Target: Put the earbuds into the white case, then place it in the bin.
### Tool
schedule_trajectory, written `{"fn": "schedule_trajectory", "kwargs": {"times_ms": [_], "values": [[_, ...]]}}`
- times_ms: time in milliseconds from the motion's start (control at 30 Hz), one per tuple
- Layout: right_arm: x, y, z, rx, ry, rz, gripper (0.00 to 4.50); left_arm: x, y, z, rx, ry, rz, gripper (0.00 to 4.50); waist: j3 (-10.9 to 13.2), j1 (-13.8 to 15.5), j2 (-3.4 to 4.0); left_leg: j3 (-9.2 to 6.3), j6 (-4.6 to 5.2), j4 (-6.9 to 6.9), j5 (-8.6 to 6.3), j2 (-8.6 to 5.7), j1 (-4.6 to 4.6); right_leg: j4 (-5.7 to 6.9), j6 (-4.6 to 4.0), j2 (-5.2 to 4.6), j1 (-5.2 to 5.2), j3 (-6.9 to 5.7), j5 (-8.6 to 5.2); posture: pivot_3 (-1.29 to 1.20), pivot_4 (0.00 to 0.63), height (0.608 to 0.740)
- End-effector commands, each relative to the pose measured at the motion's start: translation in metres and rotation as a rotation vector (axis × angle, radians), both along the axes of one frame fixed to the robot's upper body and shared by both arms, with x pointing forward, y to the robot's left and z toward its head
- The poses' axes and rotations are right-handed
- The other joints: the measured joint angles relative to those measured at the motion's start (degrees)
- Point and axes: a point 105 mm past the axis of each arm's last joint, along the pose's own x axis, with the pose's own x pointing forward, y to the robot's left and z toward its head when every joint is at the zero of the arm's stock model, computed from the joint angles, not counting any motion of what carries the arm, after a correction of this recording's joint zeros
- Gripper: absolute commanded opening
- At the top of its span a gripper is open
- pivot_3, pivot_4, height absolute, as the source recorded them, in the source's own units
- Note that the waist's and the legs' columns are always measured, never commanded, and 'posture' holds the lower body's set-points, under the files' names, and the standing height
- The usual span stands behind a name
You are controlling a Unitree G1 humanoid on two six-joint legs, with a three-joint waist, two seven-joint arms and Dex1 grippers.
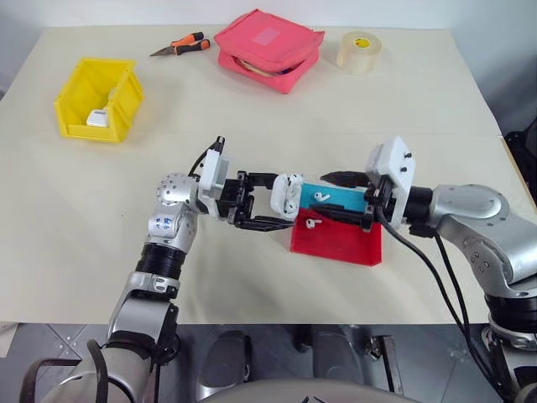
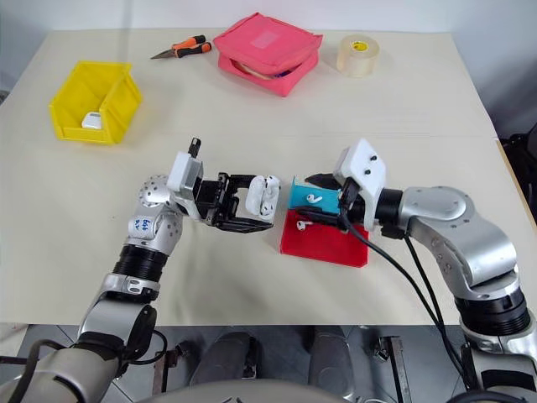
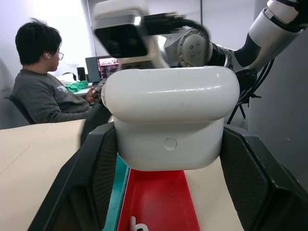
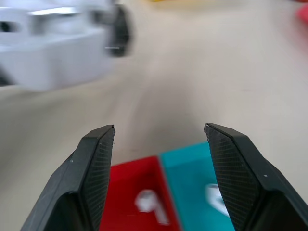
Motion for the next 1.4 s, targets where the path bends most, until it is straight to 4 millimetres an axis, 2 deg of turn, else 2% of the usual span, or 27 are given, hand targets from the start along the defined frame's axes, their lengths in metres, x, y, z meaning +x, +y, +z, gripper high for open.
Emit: {"fn": "schedule_trajectory", "kwargs": {"times_ms": [33, 333, 567, 800, 1400], "values": [[0.011, -0.002, 0.02, 0.015, -0.099, -0.056, 3.09, -0.008, 0.002, 0.004, -0.007, -0.05, -0.072, 2.79, 0.0, -0.05, 0.0, 0.0, 0.0, 0.0, 0.0, 0.0, 0.0, 0.0, 0.0, 0.0, 0.0, 0.0, 0.0, 0.0, 0.15, 0.74], [0.02, 0.012, 0.038, 0.062, -0.152, -0.062, 3.09, -0.009, 0.001, 0.004, -0.007, -0.05, -0.072, 2.79, 0.0, -0.03, 0.0, 0.0, 0.0, 0.0, 0.0, 0.0, -0.02, 0.0, 0.0, 0.0, -0.01, -0.01, 0.0, 0.0, 0.15, 0.74], [0.009, 0.021, 0.046, 0.053, -0.16, -0.009, 3.09, -0.009, 0.002, 0.005, -0.007, -0.051, -0.064, 2.79, 0.0, -0.03, 0.0, 0.0, 0.01, 0.0, 0.0, 0.0, -0.02, 0.0, 0.0, 0.0, -0.01, -0.01, 0.0, 0.0, 0.15, 0.74], [-0.004, 0.029, 0.042, 0.035, -0.135, 0.048, 3.09, -0.008, 0.001, 0.006, -0.009, -0.053, -0.06, 2.79, 0.0, -0.04, 0.0, -0.01, 0.01, 0.0, 0.0, 0.0, -0.01, 0.0, 0.0, 0.0, -0.01, -0.02, 0.0, 0.0, 0.15, 0.74], [-0.014, 0.033, 0.055, 0.002, -0.181, 0.065, 3.09, -0.007, 0.0, 0.006, -0.005, -0.045, -0.054, 2.79, 0.0, -0.06, 0.0, -0.01, 0.01, 0.0, 0.0, 0.0, -0.01, 0.0, 0.0, 0.0, 0.0, -0.01, 0.0, 0.0, 0.15, 0.74]]}}
